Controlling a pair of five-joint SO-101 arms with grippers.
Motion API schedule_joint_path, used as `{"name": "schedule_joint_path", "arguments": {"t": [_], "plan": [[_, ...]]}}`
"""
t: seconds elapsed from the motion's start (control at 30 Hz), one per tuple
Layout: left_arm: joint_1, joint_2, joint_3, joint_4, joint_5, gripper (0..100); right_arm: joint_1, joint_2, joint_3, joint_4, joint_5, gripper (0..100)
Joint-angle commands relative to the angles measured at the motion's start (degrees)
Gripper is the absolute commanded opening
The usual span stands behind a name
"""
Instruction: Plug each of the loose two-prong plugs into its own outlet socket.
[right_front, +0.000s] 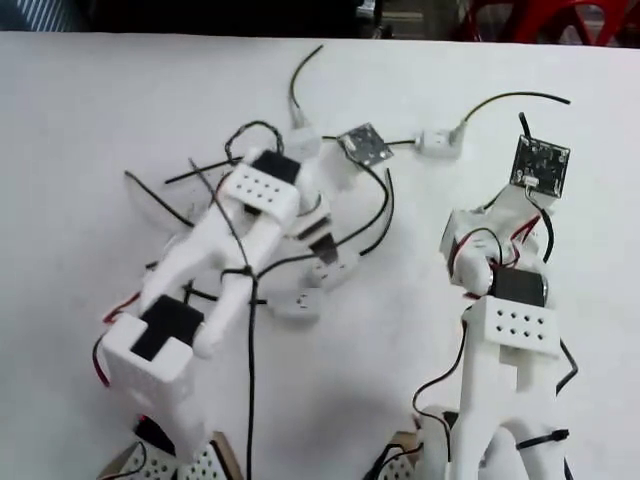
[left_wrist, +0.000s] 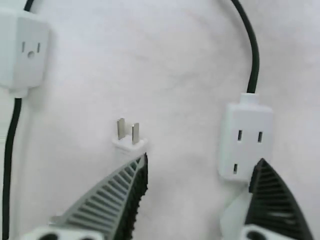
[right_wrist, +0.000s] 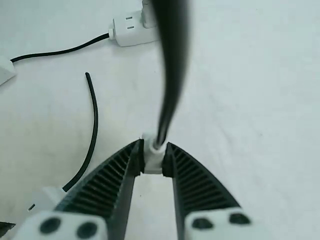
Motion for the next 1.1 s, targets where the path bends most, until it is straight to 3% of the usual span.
{"name": "schedule_joint_path", "arguments": {"t": [0.0,0.2,0.5,0.77,1.07], "plan": [[-1.27,-3.82,-9.32,8.79,0.88,31,-4.62,-0.22,-0.09,0.13,3.87,1.8],[-4.18,-18.68,-6.77,12.92,3.96,25,-17.19,-0.13,3.25,0.31,7.91,1.8],[-17.10,-41.63,15.38,12.22,12.92,24,-31.16,0.04,4.84,0.22,9.23,1.8],[-29.67,-57.27,41.49,1.76,17.23,24,-36.26,9.27,4.84,-6.81,9.23,1.8],[-31.16,-64.75,61.54,-12.40,17.32,24,-36.44,12.09,4.84,-8.92,10.55,1.7]]}}
